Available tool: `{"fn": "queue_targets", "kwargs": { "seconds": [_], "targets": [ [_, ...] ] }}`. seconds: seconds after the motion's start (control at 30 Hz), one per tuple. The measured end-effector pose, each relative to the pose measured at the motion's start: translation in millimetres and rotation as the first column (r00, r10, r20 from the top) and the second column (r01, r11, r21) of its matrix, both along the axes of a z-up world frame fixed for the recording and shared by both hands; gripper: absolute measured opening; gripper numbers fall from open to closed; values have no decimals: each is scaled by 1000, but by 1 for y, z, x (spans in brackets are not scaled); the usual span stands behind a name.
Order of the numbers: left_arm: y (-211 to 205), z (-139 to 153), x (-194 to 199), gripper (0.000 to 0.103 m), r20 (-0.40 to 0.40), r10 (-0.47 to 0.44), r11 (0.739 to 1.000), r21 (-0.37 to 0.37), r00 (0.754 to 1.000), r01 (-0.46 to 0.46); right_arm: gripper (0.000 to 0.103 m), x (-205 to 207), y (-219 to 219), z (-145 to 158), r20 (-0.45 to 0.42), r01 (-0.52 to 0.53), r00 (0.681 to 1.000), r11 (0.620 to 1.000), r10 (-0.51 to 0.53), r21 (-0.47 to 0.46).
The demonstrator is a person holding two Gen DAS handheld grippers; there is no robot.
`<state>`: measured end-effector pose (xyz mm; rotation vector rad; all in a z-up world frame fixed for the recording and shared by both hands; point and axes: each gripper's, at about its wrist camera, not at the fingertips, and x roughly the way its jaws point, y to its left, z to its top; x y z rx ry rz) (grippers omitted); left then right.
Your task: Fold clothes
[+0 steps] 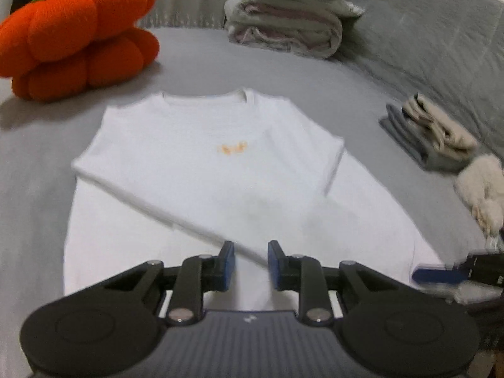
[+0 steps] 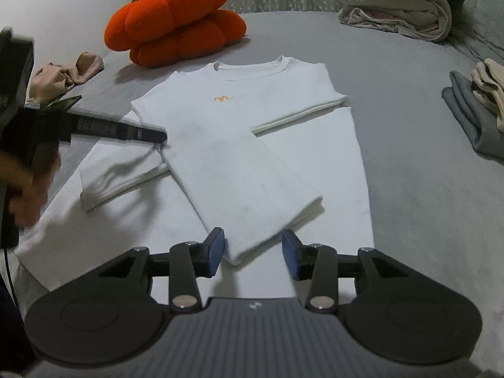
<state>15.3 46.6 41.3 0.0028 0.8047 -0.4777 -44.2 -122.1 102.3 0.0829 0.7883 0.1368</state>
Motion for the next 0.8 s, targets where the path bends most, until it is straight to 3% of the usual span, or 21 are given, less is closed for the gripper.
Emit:
{"fn": "queue_targets", "kwargs": {
  "seconds": [0.2,0.37,0.6,0.8],
  "targets": [
    [-3,-5,-21,24,3,28,999,17,1000,-28,43,-6,-6,7,54,33,998,999,-33,-6],
    [-5,-5,-31,24,13,60,997,44,998,-60,43,-7,1,10,94,-6,996,1000,6,-3],
    [-6,-8,-34,24,18,66,997,42,998,-67,43,6,13,-8,-5,-30,1000,997,30,-64],
    [9,-4,-37,24,-17,69,998,4,997,-69,42,1,5,-5,-9,-28,1000,998,28,-61]
  ]
}}
